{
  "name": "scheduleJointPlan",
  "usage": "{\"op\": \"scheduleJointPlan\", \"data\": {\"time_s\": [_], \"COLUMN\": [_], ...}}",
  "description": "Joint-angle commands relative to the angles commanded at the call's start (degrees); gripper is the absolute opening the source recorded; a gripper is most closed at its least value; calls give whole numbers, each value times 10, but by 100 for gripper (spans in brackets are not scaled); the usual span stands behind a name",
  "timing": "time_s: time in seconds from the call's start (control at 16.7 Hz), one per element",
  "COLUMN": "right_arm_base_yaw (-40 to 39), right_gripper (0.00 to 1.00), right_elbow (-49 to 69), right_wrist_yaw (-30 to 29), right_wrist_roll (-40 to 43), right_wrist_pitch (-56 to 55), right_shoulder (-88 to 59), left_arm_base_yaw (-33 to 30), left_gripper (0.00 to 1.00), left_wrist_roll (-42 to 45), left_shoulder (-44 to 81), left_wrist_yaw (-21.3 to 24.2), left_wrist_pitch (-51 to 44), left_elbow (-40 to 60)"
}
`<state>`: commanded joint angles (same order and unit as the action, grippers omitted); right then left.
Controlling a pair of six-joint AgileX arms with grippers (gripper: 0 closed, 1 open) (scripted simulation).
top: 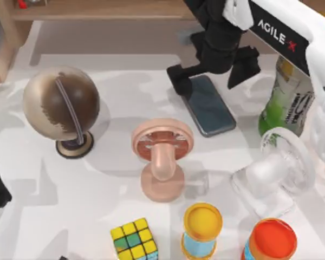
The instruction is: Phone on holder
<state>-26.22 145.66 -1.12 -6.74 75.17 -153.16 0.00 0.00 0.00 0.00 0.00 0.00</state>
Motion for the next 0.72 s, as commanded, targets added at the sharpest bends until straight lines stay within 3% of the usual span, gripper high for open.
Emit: {"op": "scheduleJointPlan", "data": {"time_s": [0.3,0.6,0.72], "right_arm_base_yaw": [0,0,0], "right_gripper": [100,100,85], "right_elbow": [-71,-83,-83], "right_wrist_yaw": [0,0,0], "right_wrist_roll": [-1,-1,-1], "right_wrist_pitch": [-87,-102,-102], "right_shoulder": [-16,-19,-19], "left_arm_base_yaw": [0,0,0], "left_gripper": [100,100,100], "left_wrist_roll": [0,0,0], "left_shoulder": [0,0,0], "left_wrist_yaw": [0,0,0], "left_wrist_pitch": [0,0,0], "left_elbow": [0,0,0]}}
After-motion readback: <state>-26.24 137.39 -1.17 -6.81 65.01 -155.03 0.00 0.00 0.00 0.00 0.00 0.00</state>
